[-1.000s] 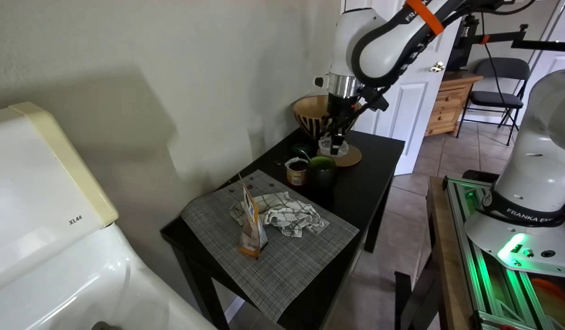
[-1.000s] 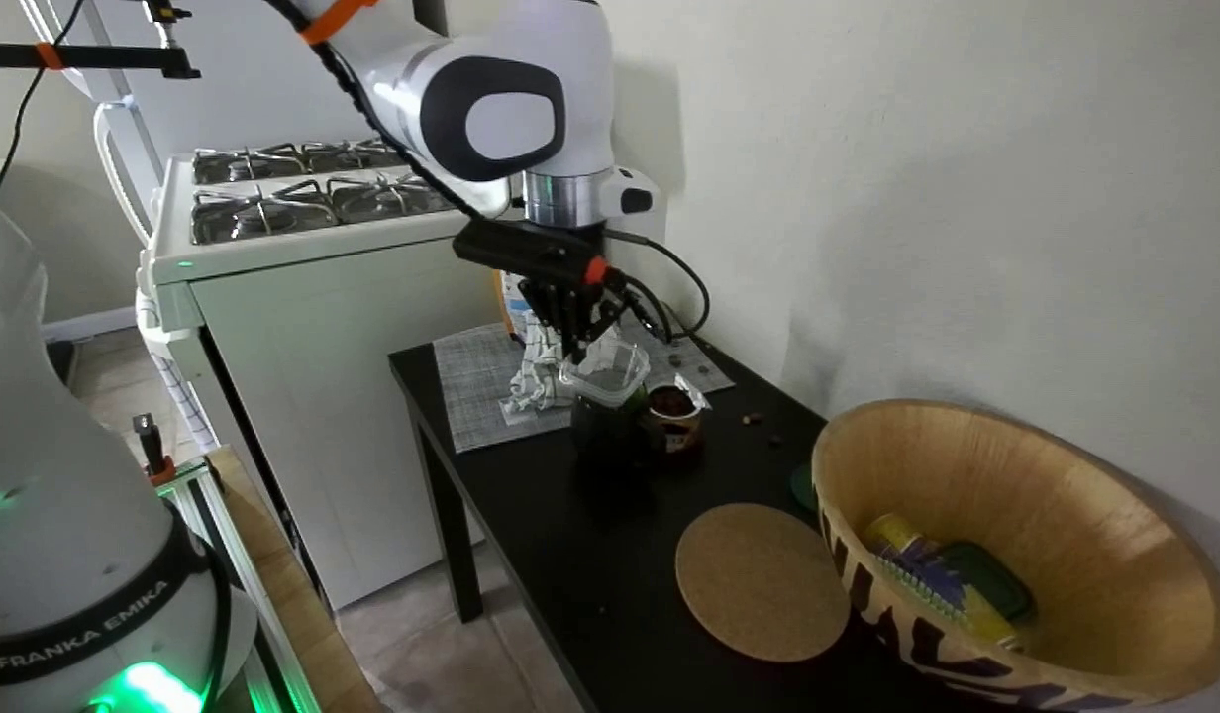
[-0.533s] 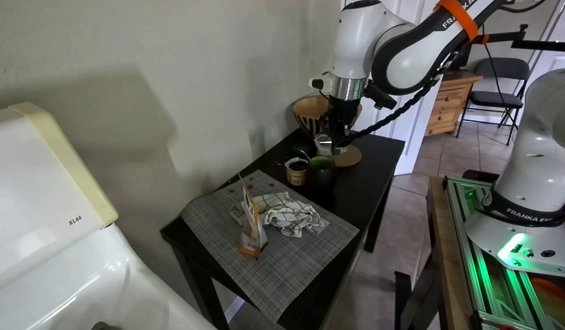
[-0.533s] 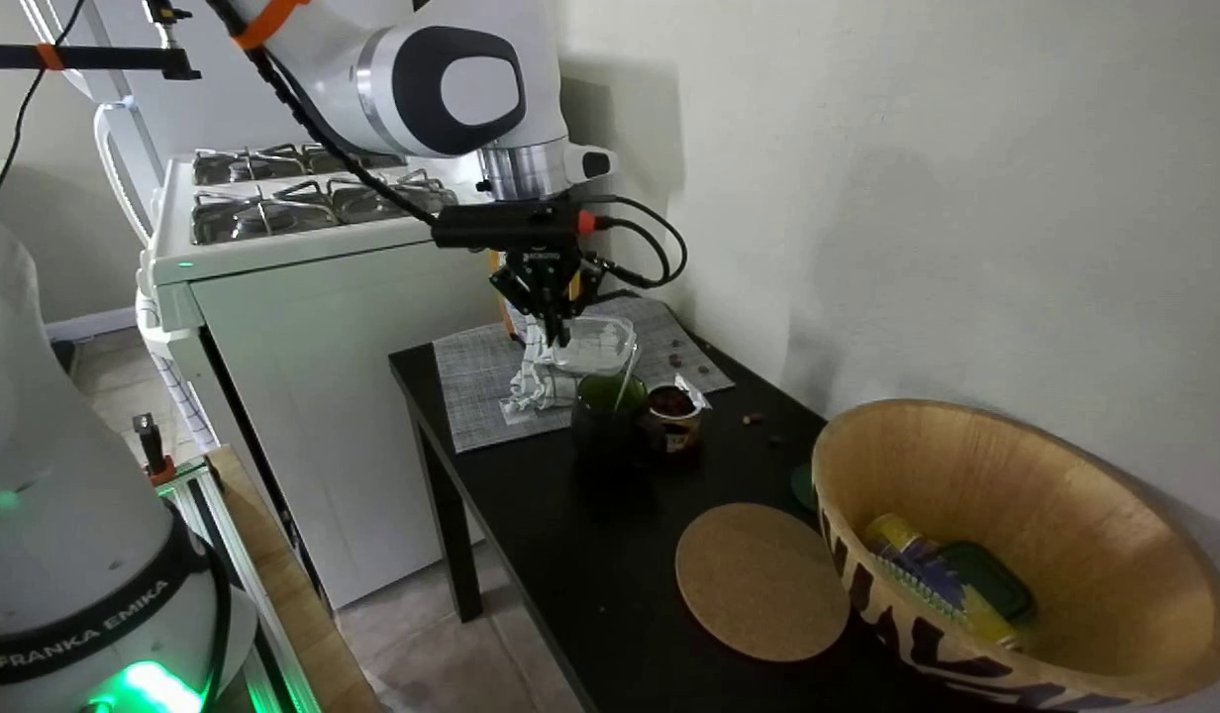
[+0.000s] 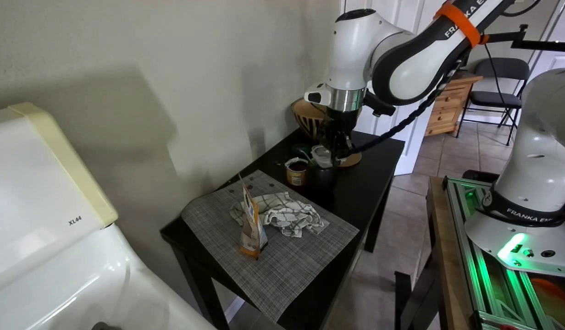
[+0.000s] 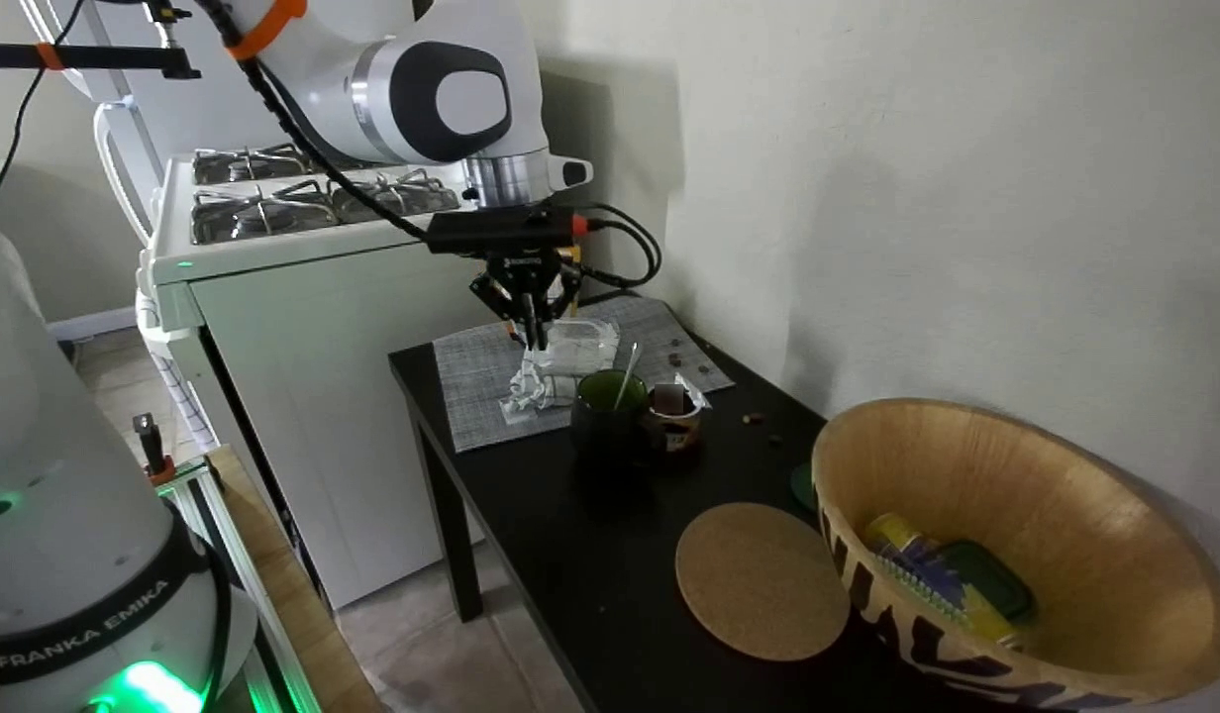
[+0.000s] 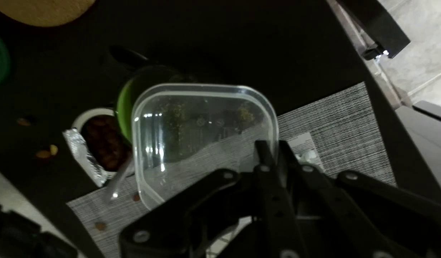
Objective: Remove the clear bowl from the wooden bowl and put it on the placemat.
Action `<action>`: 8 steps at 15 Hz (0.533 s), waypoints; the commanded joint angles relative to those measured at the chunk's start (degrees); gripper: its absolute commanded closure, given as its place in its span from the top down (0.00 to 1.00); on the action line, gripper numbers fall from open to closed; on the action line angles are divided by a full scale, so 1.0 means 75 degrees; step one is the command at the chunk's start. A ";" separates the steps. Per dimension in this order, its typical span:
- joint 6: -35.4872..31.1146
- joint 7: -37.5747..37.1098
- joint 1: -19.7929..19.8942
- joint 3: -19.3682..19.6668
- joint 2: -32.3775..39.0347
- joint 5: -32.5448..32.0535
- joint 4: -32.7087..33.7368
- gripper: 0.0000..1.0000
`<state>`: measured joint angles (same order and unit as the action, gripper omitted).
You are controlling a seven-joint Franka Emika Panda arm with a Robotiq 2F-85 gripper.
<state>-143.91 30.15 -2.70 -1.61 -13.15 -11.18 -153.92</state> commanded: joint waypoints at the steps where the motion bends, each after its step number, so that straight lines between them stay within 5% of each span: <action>1: 0.0518 0.0424 -0.0620 -0.0241 0.0318 -0.0031 -0.0003 0.02; 8: 0.0462 0.1614 -0.1426 -0.0838 0.1119 0.0125 -0.0041 0.02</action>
<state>-140.23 37.40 -12.06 -7.15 -7.97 -10.87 -154.72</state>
